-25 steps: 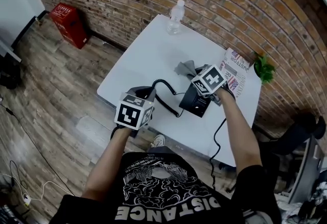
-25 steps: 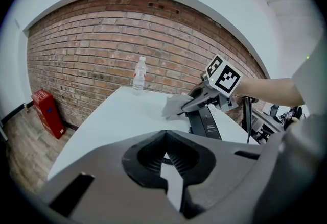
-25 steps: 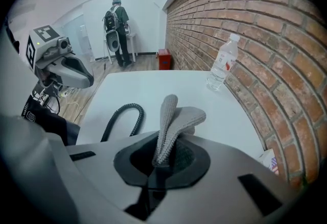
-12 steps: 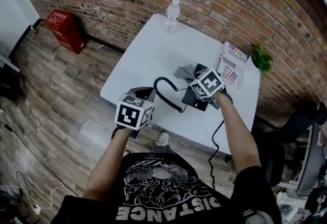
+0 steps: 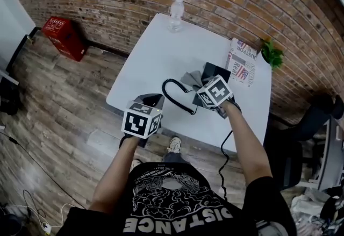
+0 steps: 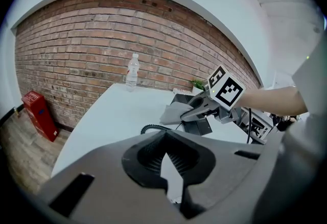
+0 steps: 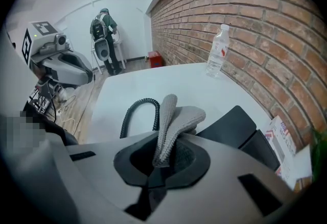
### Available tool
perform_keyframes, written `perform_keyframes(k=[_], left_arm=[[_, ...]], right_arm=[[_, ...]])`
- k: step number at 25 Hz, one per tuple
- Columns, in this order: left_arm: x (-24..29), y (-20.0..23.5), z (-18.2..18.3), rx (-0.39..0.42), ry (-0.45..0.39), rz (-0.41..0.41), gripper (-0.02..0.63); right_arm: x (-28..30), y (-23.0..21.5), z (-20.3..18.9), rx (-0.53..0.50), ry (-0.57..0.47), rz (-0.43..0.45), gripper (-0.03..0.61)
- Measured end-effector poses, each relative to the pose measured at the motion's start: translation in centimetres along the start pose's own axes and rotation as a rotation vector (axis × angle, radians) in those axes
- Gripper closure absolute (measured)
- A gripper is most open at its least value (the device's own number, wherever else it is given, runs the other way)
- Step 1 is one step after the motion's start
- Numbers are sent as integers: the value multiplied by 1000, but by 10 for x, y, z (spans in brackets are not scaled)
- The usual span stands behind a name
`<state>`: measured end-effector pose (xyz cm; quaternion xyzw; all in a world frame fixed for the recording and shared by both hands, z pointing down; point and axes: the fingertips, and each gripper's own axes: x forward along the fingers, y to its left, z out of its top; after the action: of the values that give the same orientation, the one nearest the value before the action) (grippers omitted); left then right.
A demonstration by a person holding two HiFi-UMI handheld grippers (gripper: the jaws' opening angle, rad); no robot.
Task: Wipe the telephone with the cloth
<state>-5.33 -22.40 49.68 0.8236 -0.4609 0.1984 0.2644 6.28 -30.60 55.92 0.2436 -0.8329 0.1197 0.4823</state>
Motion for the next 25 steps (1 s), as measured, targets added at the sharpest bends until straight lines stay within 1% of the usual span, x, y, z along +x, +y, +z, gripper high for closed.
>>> perform_keyframes(k=[9,14,20,25], left_arm=[[-9,1,-4,8,0,-27,607],[-15,1,-9,13,1,-45,607],[-21,0,-18,25,12,-63,609],[-27,-1,-25,36,20,-77,607]], right_arm=[[3,20,-12,51,5,-7,568],[4,29,-17,116,-19,-33,568],[6,41,-24,163,-32,-62,568],[9,51,-30,216,-64,-79,568]])
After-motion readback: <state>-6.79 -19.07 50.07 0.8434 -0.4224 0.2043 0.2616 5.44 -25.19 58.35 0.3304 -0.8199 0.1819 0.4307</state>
